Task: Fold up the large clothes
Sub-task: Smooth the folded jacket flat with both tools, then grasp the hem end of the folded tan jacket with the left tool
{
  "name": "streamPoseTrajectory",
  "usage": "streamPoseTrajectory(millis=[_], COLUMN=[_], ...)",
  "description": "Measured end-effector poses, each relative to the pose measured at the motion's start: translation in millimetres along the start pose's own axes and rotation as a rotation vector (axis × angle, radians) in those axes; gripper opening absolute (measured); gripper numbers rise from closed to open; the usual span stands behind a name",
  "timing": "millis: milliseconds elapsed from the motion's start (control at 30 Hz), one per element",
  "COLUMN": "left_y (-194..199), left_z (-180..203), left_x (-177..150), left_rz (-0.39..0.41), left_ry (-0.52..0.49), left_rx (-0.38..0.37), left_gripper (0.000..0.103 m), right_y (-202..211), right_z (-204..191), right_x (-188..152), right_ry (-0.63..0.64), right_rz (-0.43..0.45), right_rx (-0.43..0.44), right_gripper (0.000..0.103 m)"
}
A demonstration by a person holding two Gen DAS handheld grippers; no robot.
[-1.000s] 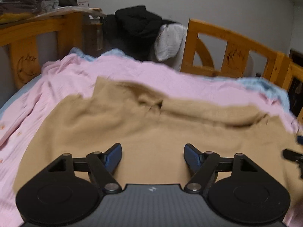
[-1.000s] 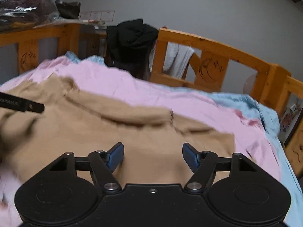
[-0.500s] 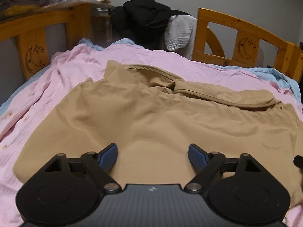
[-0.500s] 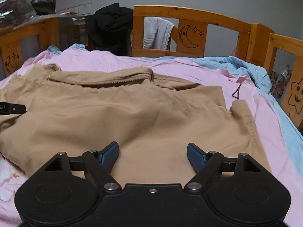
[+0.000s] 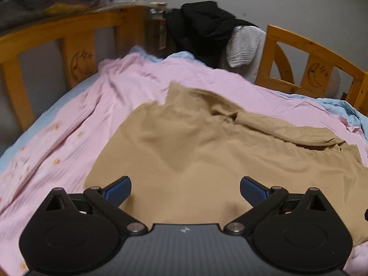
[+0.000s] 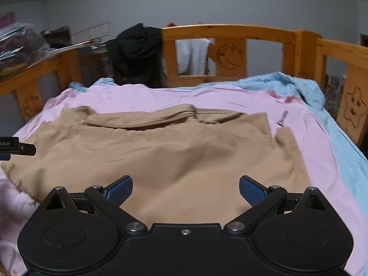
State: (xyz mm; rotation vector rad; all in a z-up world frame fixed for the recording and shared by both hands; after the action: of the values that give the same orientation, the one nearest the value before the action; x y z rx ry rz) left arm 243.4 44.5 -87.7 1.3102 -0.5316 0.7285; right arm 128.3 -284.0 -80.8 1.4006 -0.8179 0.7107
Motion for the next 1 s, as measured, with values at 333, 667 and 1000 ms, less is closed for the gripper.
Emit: streamPoseTrajectory(millis=[333,667,1000], left_y=[11.1,-17.7,-18.3], left_z=[-56.0,-75.2,-83.0], left_x=[-36.4,-24.2,-18.9], left_rz=[0.046,-0.001,0.016], left_ry=[0.373,0.488,0.544], left_rx=[-0.231,-0.139,-0.096], left_gripper=[0.092,0.053,0.009], right_y=[2.3,-8.6,-13.1], right_z=[-22.5,36.3,86.5], right_x=[-20.6,-58.2,-54.2], right_ry=[-0.086,-0.576,-0.82], right_rz=[-0.111,-0.344,-0.256], right_rx=[0.066,0.001,-0.112], right_gripper=[0.099,0.086,0.027])
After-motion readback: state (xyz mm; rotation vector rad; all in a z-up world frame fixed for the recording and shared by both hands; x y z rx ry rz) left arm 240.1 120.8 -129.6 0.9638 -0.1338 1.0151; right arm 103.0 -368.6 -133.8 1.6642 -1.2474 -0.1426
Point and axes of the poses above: each gripper's, at about its wrist camera, not at the fingertips, and y roughly against the way its jaws point, z to its right, x to its top, the point moved 10 cm from there along -y, roughly the way its jaws point, and after that the axes turned 7 degrees about -x, right-handed, at the moved point
